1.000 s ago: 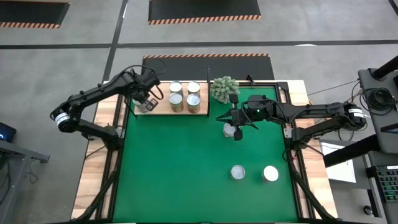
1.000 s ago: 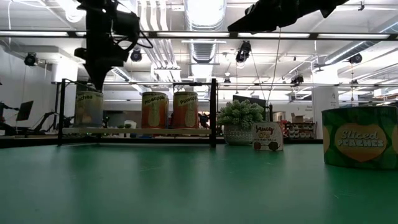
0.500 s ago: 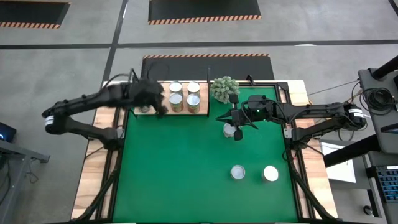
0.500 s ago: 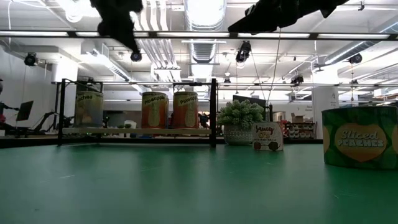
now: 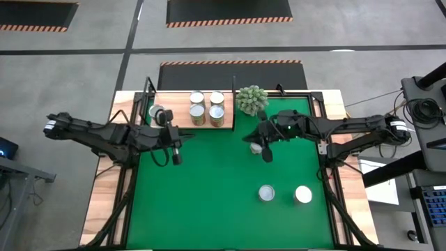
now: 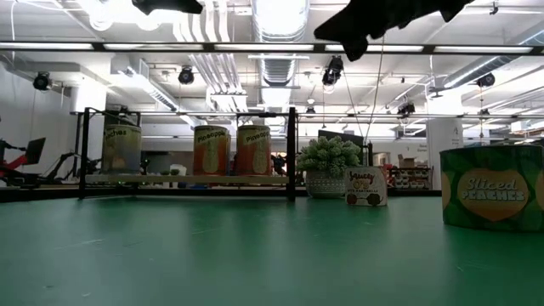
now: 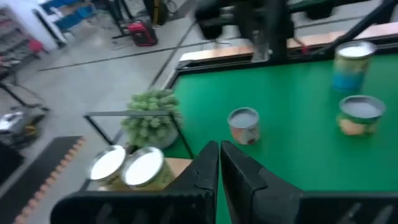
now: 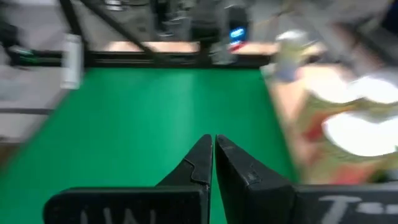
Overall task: Pick and place cans onto a shelf
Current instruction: Put the canned cherries on the shelf
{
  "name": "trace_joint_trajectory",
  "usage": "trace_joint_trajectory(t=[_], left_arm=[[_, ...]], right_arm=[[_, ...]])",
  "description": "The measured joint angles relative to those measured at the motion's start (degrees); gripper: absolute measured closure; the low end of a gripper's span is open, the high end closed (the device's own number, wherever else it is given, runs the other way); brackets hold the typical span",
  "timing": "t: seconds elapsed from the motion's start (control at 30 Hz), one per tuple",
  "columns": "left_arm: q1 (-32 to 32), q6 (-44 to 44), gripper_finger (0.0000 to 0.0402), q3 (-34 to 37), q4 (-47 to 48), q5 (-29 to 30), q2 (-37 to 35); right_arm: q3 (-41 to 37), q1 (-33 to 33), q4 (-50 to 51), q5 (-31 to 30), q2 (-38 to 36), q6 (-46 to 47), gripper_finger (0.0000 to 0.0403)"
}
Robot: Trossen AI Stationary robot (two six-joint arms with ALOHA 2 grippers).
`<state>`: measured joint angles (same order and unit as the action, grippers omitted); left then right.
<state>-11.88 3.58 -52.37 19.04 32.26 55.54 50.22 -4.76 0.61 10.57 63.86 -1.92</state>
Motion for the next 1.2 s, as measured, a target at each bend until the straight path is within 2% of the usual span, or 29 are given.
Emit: trace_joint_trajectory(t=[0.07,0.3,0.47,0.73,0.83,0.93,1.07,1.2], left_arm=[[0.03,0.22,0.0401,0.03,-0.06,1.02,-0.67],[0.03,-1.17,0.0401,0.03,-0.39,1.28,-1.47],[0.03,-0.88,0.0401,-0.57,-0.85,1.29,-1.28],[0.03,0.01,0.0401,-1.61,-1.09,1.28,-1.21],[0.03,1.28,0.0401,-1.61,-1.10,1.26,-1.20],[0.03,1.92,0.0401,-1.61,-1.09,1.26,-1.04],[0.05,2.83,0.0401,-1.61,-1.09,1.26,-0.93],[0.06,3.44,0.0401,-1.61,-1.15,1.26,-0.92]], right_arm=[[0.38,1.49,2.18,1.60,0.00,5.95,0.0394],[6.91,10.17,20.51,1.79,0.32,21.58,0.0394],[11.08,15.05,34.18,-0.37,0.71,38.84,0.0394],[12.01,24.44,60.45,-1.62,0.72,67.68,0.0394],[11.36,27.61,68.45,-1.60,0.72,74.75,0.0394],[10.46,29.73,72.63,-3.48,0.72,80.16,0.0394],[9.43,30.40,72.49,-3.97,0.72,83.53,0.0386],[8.98,30.39,72.36,-0.46,0.79,85.73,0.0346]])
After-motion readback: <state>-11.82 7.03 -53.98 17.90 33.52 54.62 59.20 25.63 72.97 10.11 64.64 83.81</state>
